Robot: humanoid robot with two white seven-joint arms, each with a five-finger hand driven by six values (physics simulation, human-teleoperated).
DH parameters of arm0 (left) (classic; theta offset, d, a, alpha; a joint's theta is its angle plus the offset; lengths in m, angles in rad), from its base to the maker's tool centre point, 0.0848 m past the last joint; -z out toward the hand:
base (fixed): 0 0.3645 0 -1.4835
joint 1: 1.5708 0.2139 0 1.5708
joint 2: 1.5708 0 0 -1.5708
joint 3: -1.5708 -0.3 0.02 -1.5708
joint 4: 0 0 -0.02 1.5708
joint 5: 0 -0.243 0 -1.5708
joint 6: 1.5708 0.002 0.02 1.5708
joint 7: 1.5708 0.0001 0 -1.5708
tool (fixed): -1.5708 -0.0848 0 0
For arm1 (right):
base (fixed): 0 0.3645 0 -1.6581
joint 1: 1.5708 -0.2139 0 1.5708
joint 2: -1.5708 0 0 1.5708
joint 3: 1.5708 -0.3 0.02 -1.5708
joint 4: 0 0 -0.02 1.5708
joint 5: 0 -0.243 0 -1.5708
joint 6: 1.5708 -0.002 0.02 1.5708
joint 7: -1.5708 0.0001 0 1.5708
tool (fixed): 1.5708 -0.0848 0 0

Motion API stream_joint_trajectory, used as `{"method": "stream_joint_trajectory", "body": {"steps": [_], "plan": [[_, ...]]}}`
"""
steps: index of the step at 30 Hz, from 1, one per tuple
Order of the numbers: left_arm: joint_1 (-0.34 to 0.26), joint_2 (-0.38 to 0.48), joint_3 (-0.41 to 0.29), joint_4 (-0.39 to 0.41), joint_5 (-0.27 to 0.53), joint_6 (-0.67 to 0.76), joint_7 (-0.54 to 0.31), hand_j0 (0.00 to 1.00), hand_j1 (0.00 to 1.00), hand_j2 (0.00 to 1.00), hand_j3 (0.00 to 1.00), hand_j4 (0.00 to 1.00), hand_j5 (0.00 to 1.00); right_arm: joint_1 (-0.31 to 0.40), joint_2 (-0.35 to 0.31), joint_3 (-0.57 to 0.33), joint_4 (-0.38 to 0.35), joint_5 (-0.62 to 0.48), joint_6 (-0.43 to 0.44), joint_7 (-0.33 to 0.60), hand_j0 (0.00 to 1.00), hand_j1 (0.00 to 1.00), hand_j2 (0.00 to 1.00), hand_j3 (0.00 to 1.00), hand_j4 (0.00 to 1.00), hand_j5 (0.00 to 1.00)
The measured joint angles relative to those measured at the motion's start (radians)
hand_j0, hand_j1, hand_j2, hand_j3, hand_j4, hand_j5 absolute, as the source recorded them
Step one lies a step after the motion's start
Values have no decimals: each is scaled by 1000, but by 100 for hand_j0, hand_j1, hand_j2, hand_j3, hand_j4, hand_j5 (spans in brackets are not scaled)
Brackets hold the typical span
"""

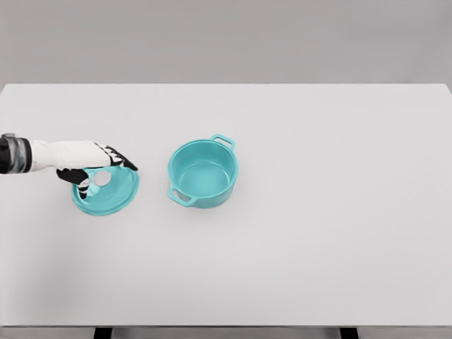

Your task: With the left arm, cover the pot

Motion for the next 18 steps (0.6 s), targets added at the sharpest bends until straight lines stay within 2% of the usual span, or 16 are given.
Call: {"method": "stream_joint_trajectory", "body": {"steps": [6,9,14,18], "plan": [[-8,20,0,-22,-16,-8,-1,99,99,99,99,99,99,0,0,0,0,0,0,0,100,100,100,100,100,100],[-6,33,0,-42,-19,-9,-1,86,86,86,86,86,86,0,0,0,0,0,0,0,100,100,100,100,100,100],[-5,40,1,-55,-21,-10,-1,79,79,79,79,79,79,0,0,0,0,0,0,0,100,100,100,100,100,100],[0,41,3,-56,-21,-10,-1,79,79,79,79,79,79,0,0,0,0,0,0,0,100,100,100,100,100,100]]}}
